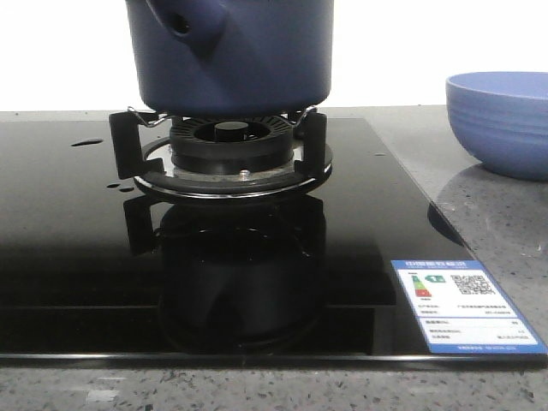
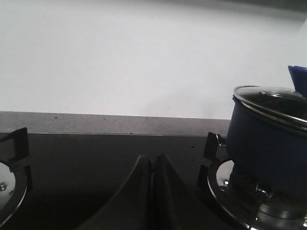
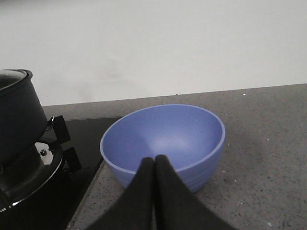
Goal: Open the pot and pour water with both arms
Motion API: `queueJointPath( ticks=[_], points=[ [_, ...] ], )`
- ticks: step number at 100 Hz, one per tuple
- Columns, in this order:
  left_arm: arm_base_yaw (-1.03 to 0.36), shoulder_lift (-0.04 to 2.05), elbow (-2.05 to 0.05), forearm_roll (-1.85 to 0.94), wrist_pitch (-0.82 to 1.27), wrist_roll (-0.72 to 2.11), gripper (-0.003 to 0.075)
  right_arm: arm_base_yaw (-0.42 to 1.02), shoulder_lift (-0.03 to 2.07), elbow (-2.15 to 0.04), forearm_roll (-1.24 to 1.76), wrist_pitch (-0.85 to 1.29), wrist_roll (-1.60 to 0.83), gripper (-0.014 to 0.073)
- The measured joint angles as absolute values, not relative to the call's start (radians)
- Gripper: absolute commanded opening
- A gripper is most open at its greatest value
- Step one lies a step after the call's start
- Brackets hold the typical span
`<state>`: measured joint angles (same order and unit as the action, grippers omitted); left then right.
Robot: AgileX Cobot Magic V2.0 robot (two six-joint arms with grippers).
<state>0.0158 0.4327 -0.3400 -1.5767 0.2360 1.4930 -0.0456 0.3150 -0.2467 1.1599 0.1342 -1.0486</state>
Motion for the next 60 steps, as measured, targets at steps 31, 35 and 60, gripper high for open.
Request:
queueJointPath(
  ticks=[31, 35, 60],
  points=[
    [-0.037, 0.407, -0.311, -0.281, 0.137, 0.160, -0.0019, -0.046, 0.315, -0.245, 1.160, 0.132, -1.049, -0.0064],
    [-0.051, 0.379, -0.280, -0.188, 0.113, 0.074, -0.0019, -0.046, 0.315, -0.245, 1.160, 0.132, -1.049, -0.0064],
    [-0.066, 0.137, -0.068, -0.062, 0.114, -0.075, -0.0019, -0.046, 0.315, -0.245, 1.160, 0.132, -1.049, -0.0067]
  ],
)
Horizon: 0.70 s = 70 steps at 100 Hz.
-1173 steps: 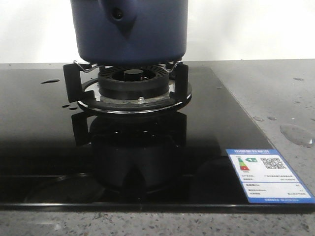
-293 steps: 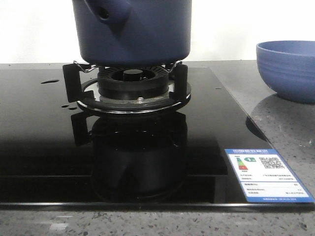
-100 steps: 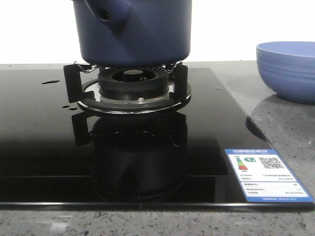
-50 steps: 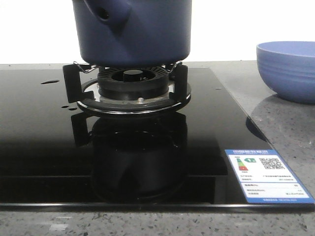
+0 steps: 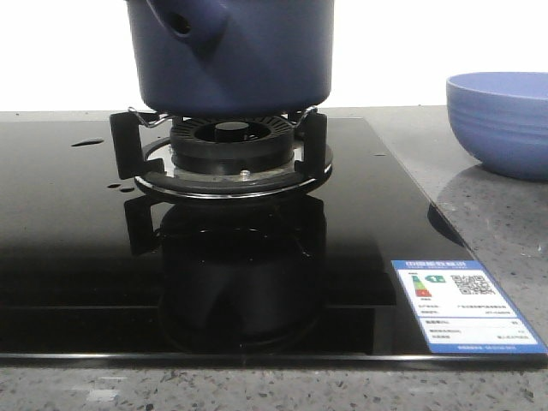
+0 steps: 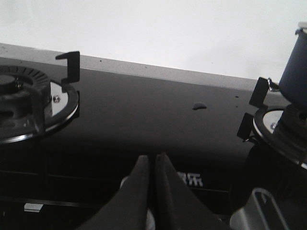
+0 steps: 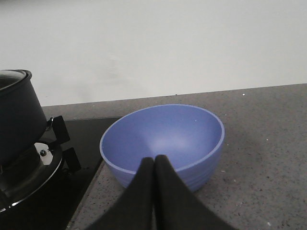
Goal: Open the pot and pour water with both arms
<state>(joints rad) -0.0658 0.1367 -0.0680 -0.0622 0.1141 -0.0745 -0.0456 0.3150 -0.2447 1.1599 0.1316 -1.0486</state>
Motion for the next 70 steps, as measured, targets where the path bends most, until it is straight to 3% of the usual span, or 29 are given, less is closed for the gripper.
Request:
queueJointPath(
  ticks=[17, 70],
  points=[
    [-0.060, 0.000, 0.002, -0.056, 0.096, -0.082, -0.0019, -0.046, 0.315, -0.245, 1.160, 0.130, -1.049, -0.0067],
    [-0.060, -0.004, 0.002, -0.045, 0.084, -0.082, -0.0019, -0.046, 0.314, -0.245, 1.162, 0.130, -1.049, -0.0067]
  ],
)
